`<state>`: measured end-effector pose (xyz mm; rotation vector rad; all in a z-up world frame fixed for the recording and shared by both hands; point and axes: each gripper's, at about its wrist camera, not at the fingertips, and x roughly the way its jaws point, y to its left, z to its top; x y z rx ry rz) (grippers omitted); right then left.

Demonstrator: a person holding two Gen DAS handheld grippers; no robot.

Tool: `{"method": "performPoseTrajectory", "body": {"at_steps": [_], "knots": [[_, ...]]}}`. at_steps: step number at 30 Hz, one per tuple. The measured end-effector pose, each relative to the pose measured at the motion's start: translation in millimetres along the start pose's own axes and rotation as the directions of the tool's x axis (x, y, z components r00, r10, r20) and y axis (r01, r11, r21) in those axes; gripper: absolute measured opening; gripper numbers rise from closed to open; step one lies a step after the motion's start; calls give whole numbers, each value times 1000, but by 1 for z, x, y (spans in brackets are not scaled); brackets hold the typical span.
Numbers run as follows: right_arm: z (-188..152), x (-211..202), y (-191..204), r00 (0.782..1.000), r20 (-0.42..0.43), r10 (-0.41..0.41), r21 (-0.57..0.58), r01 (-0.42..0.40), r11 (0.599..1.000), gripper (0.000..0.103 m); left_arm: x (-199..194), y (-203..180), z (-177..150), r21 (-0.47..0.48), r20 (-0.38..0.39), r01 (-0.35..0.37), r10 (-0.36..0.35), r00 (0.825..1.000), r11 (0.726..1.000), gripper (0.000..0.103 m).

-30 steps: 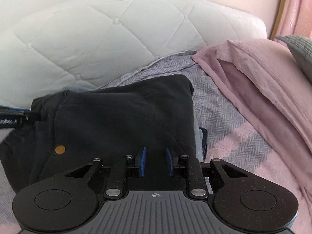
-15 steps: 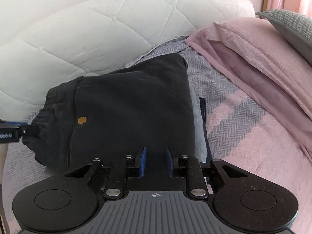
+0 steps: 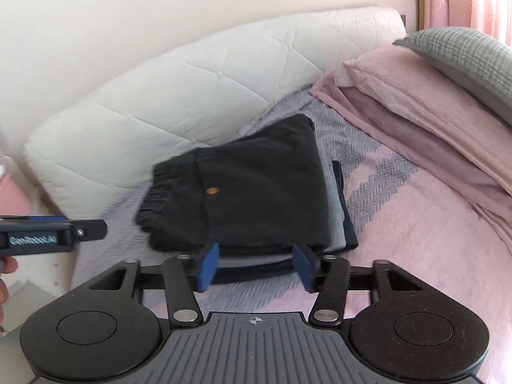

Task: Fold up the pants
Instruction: 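Open both tools and withdraw them from the stack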

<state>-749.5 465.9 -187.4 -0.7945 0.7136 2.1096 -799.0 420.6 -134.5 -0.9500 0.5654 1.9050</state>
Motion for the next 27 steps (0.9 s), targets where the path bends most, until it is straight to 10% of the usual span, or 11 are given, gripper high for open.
{"method": "performPoseTrajectory", "body": {"at_steps": [27], "knots": [[-118, -244, 24, 1000, 19, 21, -55, -20, 998, 59, -257, -72, -157, -32, 132, -40, 44, 990, 999, 102]]}}
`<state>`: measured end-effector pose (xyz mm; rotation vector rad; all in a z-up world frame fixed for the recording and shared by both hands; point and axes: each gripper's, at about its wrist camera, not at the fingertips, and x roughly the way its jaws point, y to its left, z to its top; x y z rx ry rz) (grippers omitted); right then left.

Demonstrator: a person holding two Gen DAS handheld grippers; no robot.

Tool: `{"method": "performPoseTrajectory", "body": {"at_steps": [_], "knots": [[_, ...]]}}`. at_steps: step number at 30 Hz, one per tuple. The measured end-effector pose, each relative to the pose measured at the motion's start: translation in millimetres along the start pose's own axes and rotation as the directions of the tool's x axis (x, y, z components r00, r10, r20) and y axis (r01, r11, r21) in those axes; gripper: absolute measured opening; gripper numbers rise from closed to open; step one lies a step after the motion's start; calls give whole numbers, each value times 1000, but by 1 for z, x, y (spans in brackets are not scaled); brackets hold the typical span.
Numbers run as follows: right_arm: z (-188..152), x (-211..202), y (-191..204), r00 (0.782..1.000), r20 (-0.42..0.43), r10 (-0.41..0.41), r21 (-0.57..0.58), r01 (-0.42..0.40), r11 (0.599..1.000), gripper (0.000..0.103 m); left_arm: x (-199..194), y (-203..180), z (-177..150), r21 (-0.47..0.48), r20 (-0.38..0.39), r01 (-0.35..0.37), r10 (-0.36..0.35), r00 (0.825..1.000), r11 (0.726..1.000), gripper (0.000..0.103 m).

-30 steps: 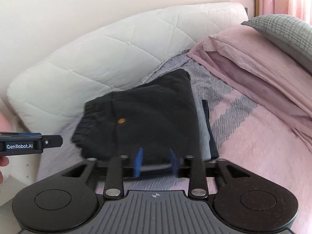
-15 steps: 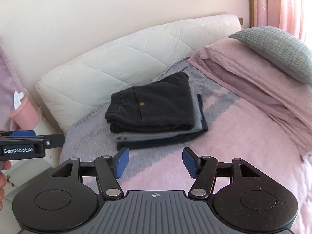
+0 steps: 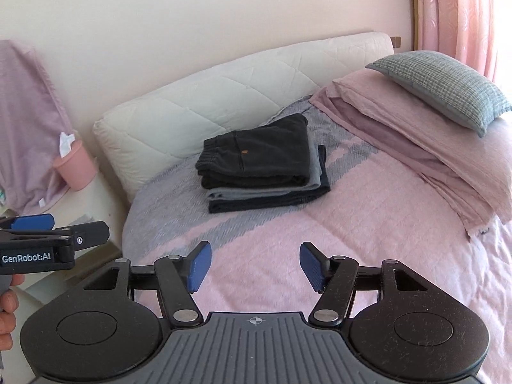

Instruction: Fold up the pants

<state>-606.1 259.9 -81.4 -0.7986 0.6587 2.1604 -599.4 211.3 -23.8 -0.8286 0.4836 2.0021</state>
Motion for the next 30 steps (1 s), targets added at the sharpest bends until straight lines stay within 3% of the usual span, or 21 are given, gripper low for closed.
{"method": "performPoseTrajectory", "body": {"at_steps": [13, 30], "knots": [[-31, -36, 9, 1000, -13, 17, -43, -18, 999, 59, -50, -9, -37, -30, -5, 9, -9, 1000, 999, 102], [-24, -14, 16, 999, -28, 32, -74, -34, 997, 59, -29, 0, -38, -41, -48, 12, -14, 999, 999, 102]]}}
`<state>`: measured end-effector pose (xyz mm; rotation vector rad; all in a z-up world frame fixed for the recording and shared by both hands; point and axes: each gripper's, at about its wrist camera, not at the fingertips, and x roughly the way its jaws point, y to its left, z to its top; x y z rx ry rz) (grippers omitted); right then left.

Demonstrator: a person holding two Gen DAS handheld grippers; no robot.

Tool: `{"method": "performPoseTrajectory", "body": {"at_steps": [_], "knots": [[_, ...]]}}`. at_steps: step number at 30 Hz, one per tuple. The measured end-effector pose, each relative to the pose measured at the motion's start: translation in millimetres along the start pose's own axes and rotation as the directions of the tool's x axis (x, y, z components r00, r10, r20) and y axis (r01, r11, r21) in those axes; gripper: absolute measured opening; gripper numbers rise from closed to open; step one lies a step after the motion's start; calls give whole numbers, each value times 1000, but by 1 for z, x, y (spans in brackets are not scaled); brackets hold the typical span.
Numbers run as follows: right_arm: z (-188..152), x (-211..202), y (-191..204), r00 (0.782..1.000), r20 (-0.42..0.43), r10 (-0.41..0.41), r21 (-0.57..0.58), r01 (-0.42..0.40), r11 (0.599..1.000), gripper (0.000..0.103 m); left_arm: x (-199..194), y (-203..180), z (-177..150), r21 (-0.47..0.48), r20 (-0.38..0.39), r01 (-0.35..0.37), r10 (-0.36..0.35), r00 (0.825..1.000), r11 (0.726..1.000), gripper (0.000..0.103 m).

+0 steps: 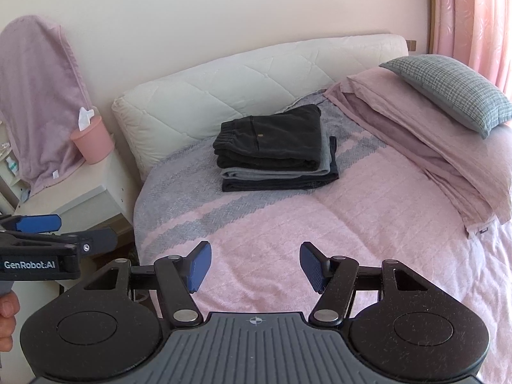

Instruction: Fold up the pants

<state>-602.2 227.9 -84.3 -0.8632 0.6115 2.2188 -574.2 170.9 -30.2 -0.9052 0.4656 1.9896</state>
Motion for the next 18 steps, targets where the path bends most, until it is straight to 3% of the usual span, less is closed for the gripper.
{"method": "performPoseTrajectory", "body": {"at_steps": [18], "knots": [[15, 26, -7, 999, -32, -2, 19, 3, 1000, 59, 34, 3, 13, 7, -44, 14, -13, 999, 1000, 102]]}}
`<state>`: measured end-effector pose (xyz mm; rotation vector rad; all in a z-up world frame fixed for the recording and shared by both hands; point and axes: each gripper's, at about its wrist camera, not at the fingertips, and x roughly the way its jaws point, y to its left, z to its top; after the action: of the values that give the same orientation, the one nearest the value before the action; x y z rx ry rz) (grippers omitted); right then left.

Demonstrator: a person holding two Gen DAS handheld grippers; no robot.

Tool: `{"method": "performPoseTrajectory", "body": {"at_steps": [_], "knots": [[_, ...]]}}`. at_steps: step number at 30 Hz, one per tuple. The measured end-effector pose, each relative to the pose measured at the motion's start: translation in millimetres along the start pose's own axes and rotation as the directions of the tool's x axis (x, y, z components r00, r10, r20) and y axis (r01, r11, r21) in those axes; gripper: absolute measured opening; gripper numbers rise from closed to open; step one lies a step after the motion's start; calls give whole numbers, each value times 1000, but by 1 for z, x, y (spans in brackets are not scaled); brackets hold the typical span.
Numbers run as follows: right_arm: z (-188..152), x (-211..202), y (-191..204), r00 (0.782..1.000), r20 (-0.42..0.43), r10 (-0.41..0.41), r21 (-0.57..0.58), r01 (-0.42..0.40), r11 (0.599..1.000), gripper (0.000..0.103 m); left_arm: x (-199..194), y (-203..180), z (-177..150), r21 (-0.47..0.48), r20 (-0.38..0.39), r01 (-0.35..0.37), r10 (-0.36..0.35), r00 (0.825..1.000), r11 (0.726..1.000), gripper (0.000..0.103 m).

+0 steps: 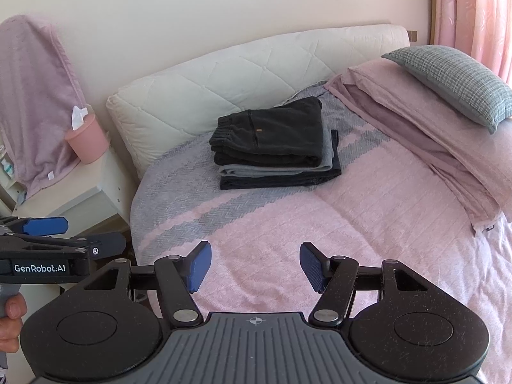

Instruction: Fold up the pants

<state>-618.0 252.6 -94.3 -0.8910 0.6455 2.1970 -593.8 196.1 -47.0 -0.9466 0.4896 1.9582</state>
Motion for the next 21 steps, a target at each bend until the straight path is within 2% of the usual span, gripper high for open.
{"method": "performPoseTrajectory", "body": {"at_steps": [21], "knots": [[5, 5, -13, 1000, -9, -2, 13, 2, 1000, 59, 10, -17, 7, 7, -6, 6, -5, 1000, 1000, 102]]}}
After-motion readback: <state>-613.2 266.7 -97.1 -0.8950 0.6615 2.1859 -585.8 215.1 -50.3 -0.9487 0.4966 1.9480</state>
